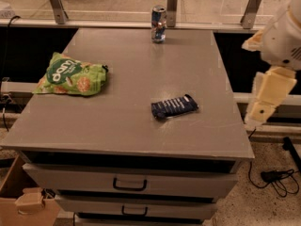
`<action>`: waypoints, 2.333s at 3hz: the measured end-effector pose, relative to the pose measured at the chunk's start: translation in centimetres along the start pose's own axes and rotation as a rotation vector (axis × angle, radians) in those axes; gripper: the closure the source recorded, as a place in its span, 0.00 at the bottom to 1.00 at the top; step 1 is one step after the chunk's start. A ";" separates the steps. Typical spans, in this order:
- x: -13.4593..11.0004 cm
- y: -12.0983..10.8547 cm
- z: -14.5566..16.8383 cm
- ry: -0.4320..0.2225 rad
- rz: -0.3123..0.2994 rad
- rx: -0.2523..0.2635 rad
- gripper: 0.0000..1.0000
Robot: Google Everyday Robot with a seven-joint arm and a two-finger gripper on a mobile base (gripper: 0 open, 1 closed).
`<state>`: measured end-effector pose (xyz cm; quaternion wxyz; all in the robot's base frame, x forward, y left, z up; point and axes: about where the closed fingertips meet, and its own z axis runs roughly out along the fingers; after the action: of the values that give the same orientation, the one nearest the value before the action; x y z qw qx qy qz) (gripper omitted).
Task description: Pick rxbar blueberry
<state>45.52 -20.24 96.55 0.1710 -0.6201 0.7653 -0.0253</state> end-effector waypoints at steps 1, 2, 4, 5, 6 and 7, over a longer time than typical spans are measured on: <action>-2.9 -1.7 4.3 -0.074 -0.047 -0.035 0.00; -5.3 -2.2 9.0 -0.139 -0.054 -0.097 0.00; -7.7 -2.7 16.5 -0.255 0.014 -0.212 0.00; -8.6 -2.3 18.5 -0.293 0.034 -0.251 0.18; -8.8 -2.4 18.4 -0.310 0.049 -0.264 0.41; -8.9 -2.5 17.9 -0.312 0.049 -0.264 0.65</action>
Offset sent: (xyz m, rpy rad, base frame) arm 0.0838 0.0977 -0.1187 0.2266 0.1217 0.1480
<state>54.68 -9.17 82.39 0.2051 -0.6147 0.7411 0.1758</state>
